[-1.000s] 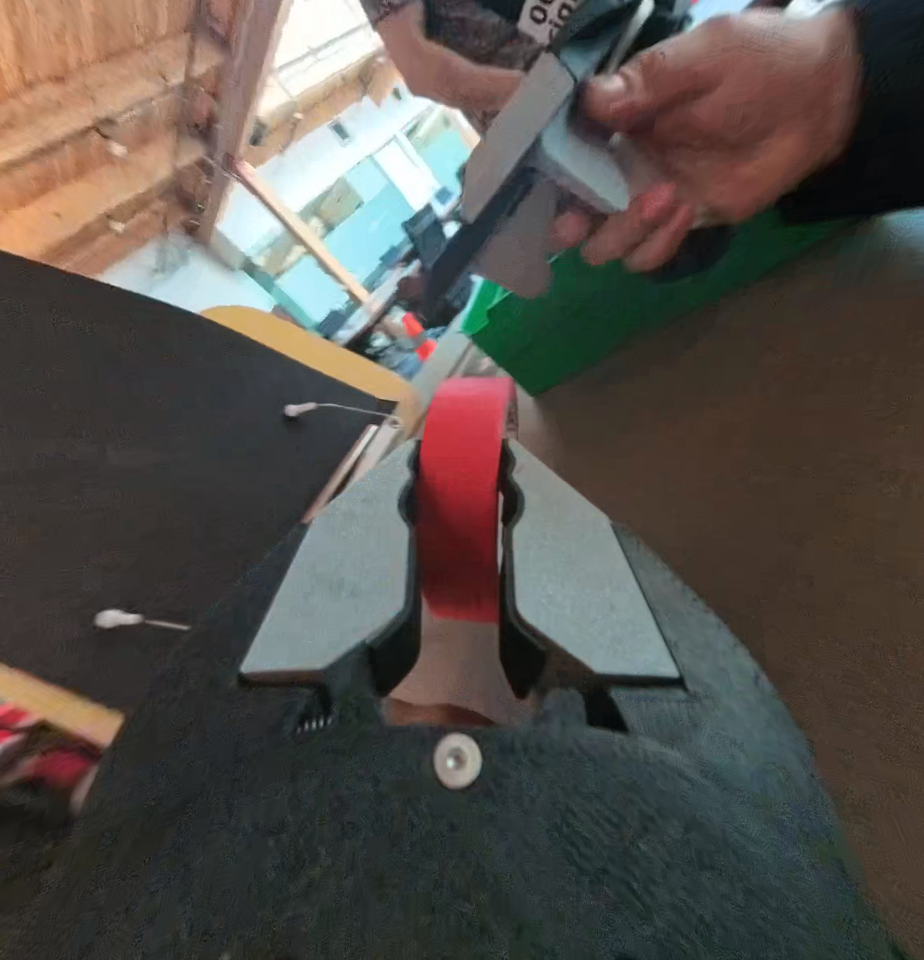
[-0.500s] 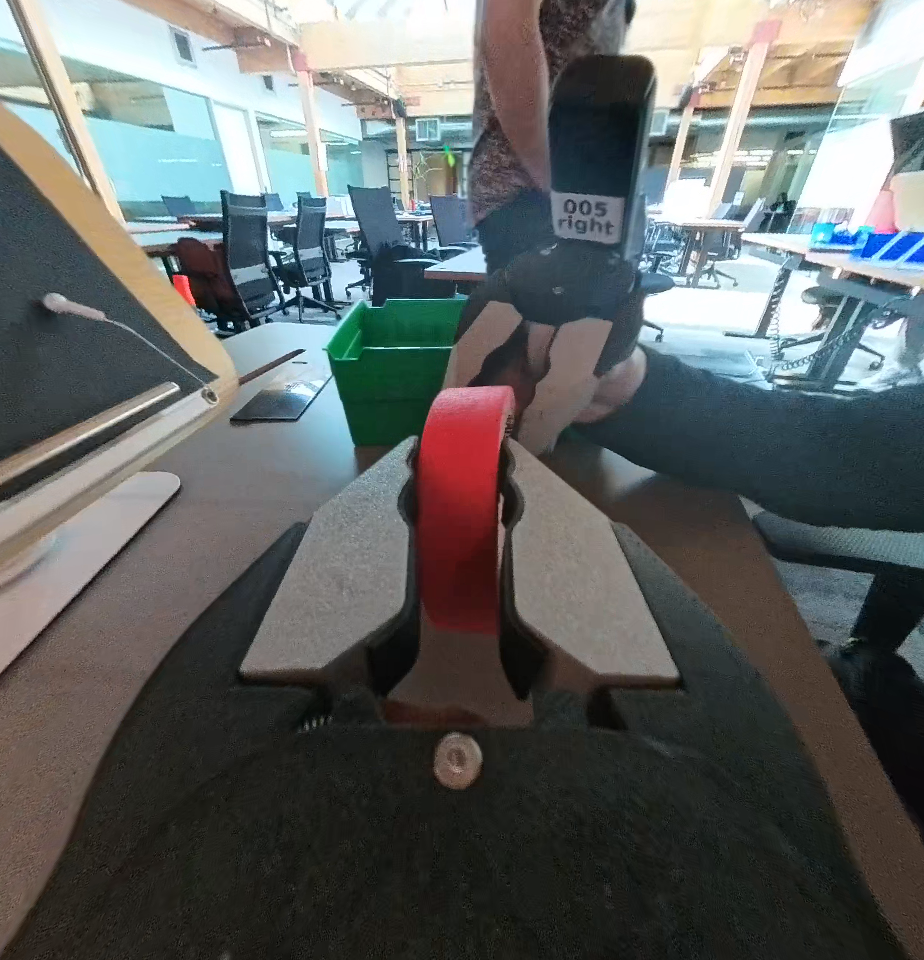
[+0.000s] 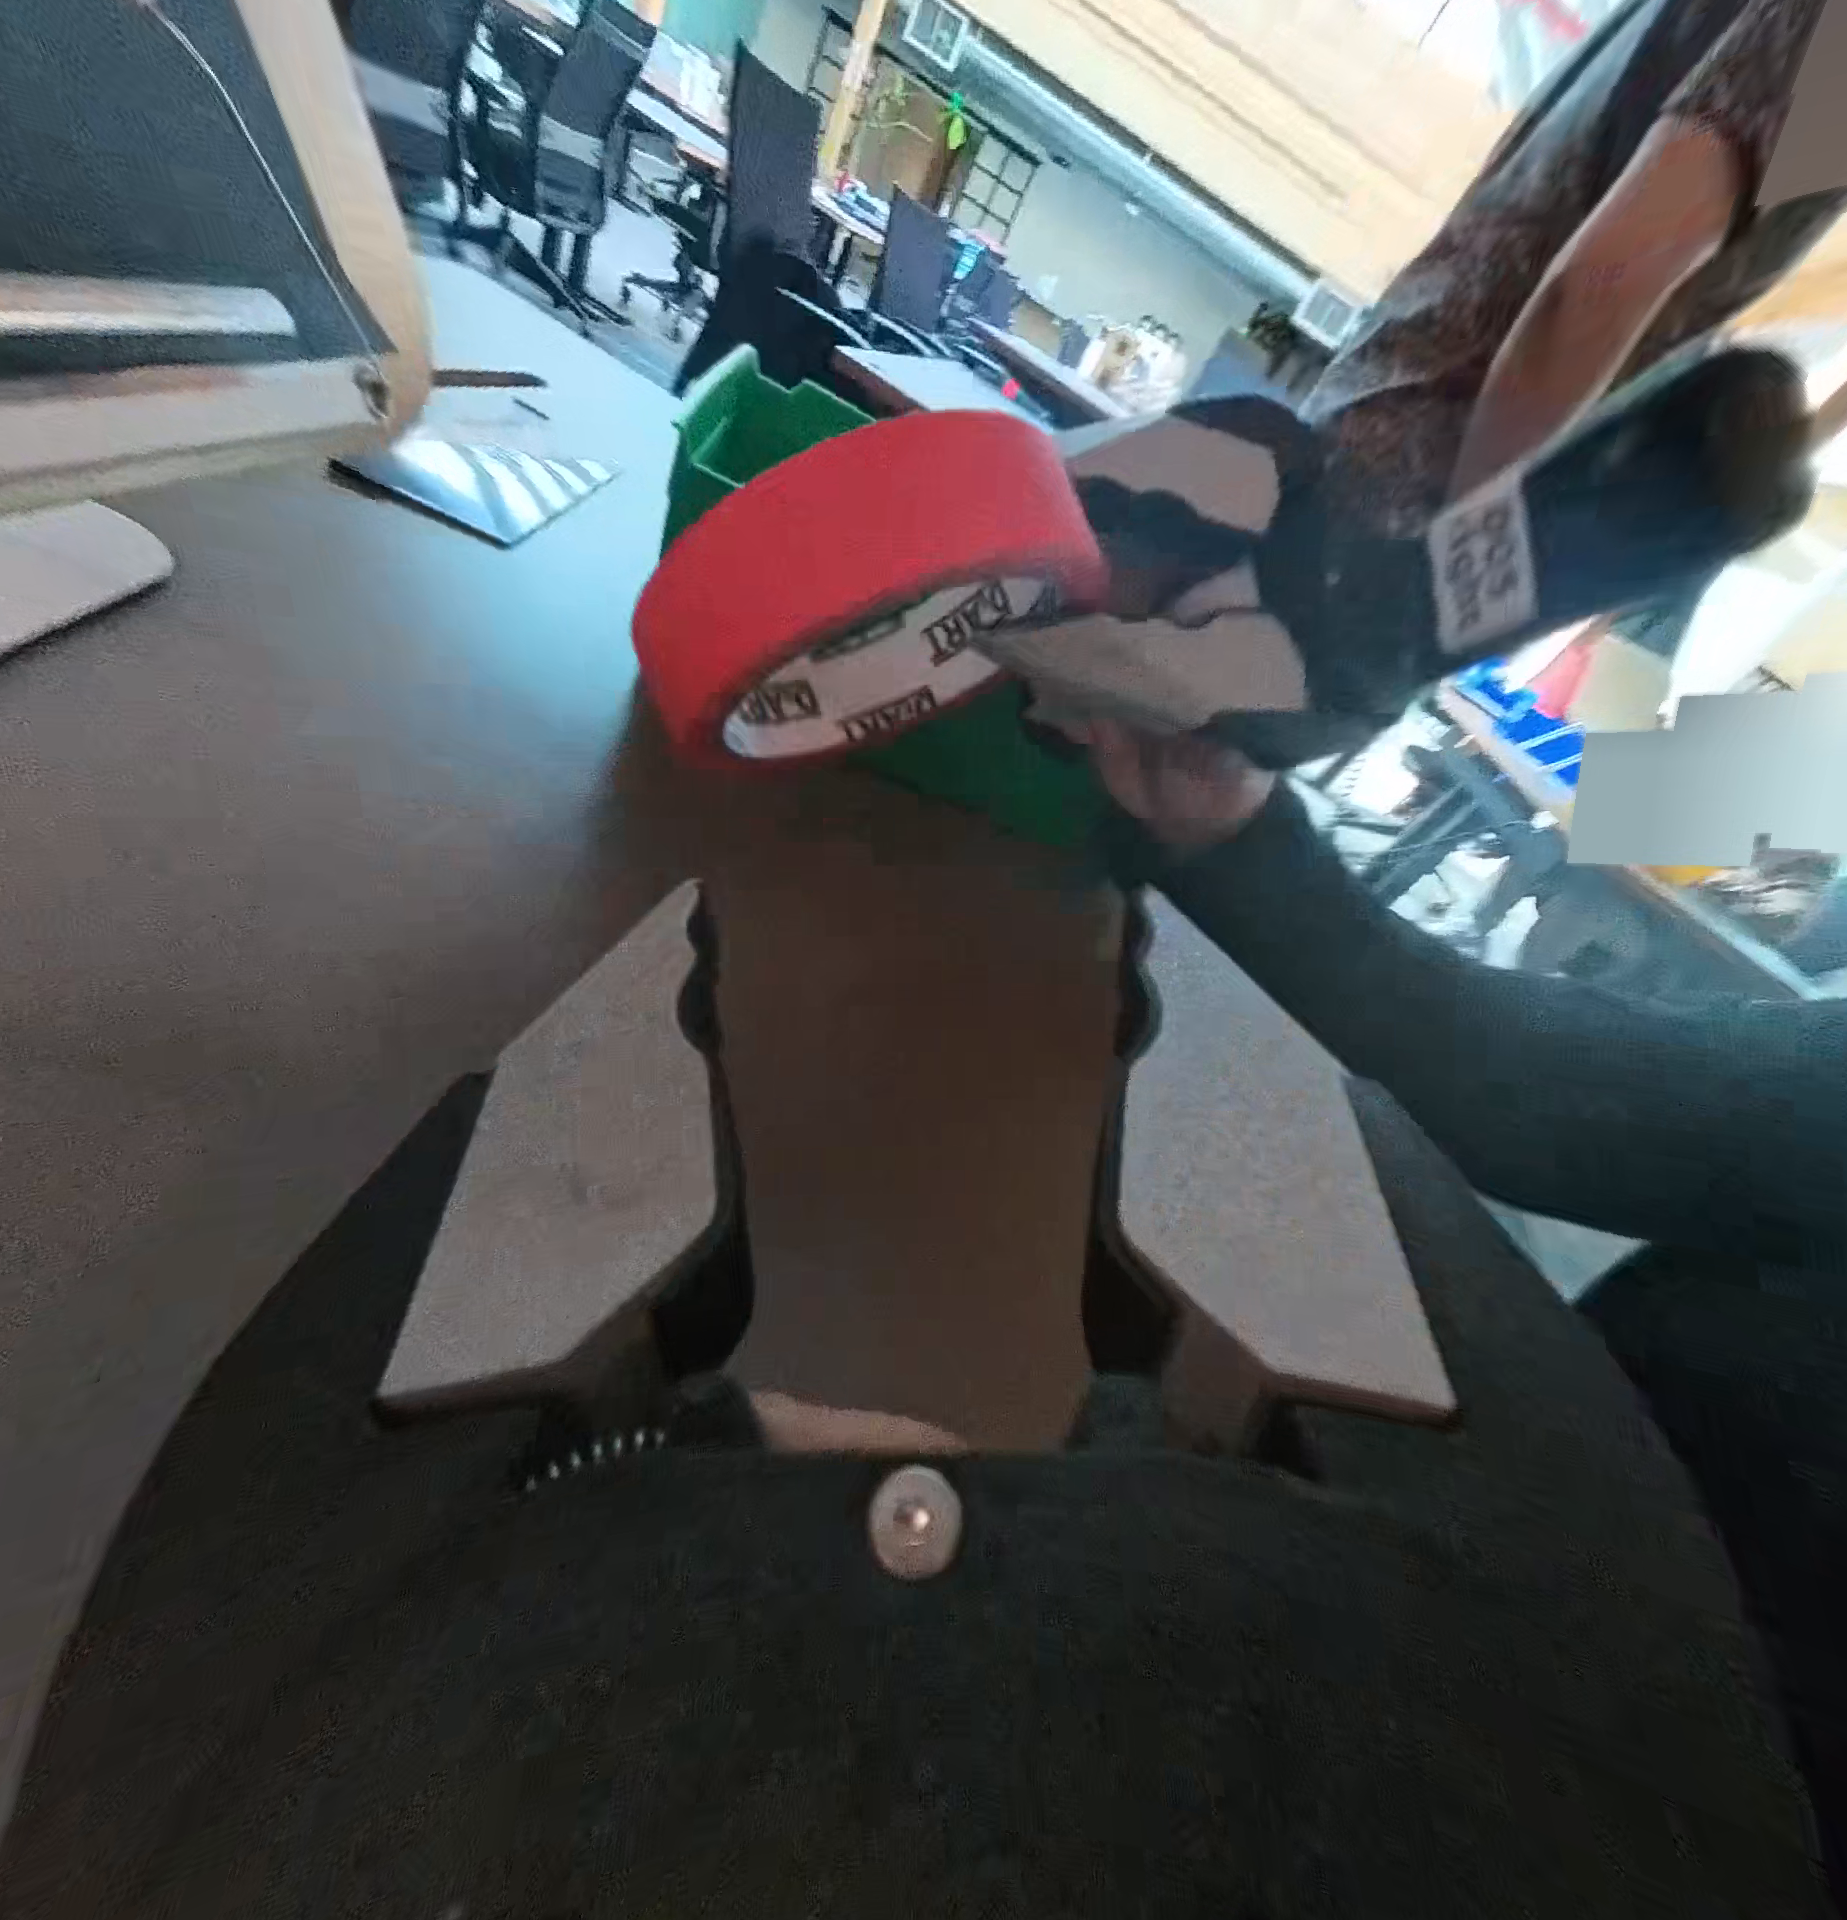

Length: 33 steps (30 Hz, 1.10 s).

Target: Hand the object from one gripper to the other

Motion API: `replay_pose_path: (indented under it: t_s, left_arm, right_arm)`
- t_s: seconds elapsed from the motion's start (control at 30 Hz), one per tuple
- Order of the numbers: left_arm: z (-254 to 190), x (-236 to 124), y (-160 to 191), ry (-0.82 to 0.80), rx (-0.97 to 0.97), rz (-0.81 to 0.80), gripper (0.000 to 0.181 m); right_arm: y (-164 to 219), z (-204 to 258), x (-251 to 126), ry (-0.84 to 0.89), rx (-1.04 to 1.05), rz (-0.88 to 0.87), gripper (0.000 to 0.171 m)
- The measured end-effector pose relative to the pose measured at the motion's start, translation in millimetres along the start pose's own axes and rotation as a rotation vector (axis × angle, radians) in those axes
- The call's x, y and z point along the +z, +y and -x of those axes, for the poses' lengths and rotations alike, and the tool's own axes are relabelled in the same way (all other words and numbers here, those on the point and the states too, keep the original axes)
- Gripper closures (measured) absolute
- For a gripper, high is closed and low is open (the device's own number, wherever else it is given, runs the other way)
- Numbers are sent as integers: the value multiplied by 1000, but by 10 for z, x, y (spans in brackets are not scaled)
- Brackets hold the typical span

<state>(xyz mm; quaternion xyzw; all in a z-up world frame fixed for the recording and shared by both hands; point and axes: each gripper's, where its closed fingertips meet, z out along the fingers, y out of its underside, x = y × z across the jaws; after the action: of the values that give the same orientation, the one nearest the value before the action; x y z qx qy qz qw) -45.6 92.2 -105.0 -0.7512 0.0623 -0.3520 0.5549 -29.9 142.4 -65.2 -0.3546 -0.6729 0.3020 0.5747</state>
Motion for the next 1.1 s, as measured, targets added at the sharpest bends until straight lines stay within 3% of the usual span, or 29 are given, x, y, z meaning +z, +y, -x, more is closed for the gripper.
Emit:
replay_pose_path:
  t_s: [0.1, 0.17, 0.3, 0.37, 0.53, 0.7, 0.77, 0.83, 0.9, 0.97, 1.1]
  left_arm:
    - [-107, 10, -55, 152, -178, -22, 108]
    - [-113, -15, -174, 209, -270, -90, 109]
    - [-4, -78, -289, 194, -342, -155, 113]
    - [95, -94, -262, 119, -286, -145, 134]
    - [64, -136, -299, 88, -150, -135, 139]
    - [22, -102, -225, -18, 113, -43, 144]
    - [1, -116, -239, -45, 196, -44, 152]
    - [10, -129, -219, -72, 244, -22, 152]
    - [-20, -128, -193, -67, 286, -5, 153]
    - [21, -104, -93, -115, 363, 73, 154]
    - [262, -128, 247, -321, 783, 367, 154]
  right_arm:
    - [-26, 10, 4, 241, -534, 63, 147]
    - [-60, 71, 49, 334, -772, 99, 147]
    - [-55, 373, 191, 357, -1048, 122, 147]
    - [-105, 483, 227, 377, -1112, 105, 147]
    - [-83, 618, 274, 317, -1060, 81, 144]
    - [84, 736, 337, 194, -985, 109, 129]
    - [171, 825, 353, 120, -932, 117, 131]
    - [151, 875, 345, 82, -865, 84, 115]
    - [126, 877, 332, 60, -796, 67, 112]
    - [155, 868, 309, 24, -750, 73, 114]
    - [87, 634, 133, 31, -655, 20, 125]
